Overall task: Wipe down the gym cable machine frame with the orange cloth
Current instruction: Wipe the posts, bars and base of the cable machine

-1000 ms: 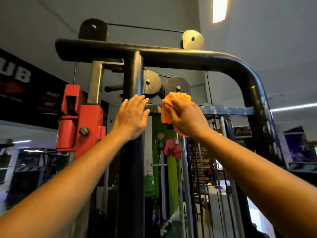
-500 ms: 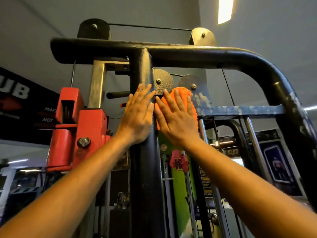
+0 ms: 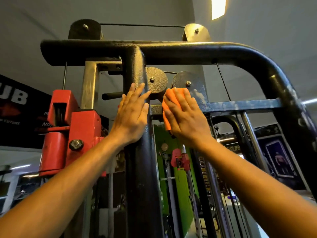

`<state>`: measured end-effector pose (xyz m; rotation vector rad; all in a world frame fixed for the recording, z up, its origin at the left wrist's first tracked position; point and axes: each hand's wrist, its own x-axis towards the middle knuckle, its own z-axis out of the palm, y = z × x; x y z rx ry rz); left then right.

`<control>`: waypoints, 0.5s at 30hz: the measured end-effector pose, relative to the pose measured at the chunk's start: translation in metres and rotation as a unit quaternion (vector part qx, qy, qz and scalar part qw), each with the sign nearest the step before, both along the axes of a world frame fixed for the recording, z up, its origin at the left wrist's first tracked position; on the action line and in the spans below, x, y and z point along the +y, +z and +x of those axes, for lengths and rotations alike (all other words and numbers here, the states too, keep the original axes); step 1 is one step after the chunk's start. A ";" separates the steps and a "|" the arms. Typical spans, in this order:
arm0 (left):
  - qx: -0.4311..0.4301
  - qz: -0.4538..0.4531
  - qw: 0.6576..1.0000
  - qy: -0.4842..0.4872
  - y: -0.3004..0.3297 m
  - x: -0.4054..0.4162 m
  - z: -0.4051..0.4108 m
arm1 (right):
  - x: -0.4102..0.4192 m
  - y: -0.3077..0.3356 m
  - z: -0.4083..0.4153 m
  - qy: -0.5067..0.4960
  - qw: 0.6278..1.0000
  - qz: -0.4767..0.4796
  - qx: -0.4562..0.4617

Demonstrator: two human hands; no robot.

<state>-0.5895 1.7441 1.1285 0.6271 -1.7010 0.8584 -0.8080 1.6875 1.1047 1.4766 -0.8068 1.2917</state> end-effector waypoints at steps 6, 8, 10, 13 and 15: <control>0.002 -0.004 1.000 0.002 -0.001 0.001 -0.001 | 0.011 -0.007 0.053 0.077 0.996 -0.008 0.032; 0.002 -0.004 1.000 0.006 -0.001 0.001 -0.001 | 0.009 -0.003 0.031 0.063 0.996 -0.026 0.059; 0.002 -0.002 1.000 0.017 -0.001 0.003 -0.001 | 0.007 -0.001 0.003 0.045 0.997 -0.025 0.053; -0.013 -0.011 0.998 0.065 0.000 0.007 -0.004 | 0.011 -0.003 -0.024 0.067 0.998 0.007 -0.001; -0.048 -0.027 0.992 0.110 0.002 0.011 -0.010 | 0.023 0.004 -0.031 0.108 0.993 0.020 -0.046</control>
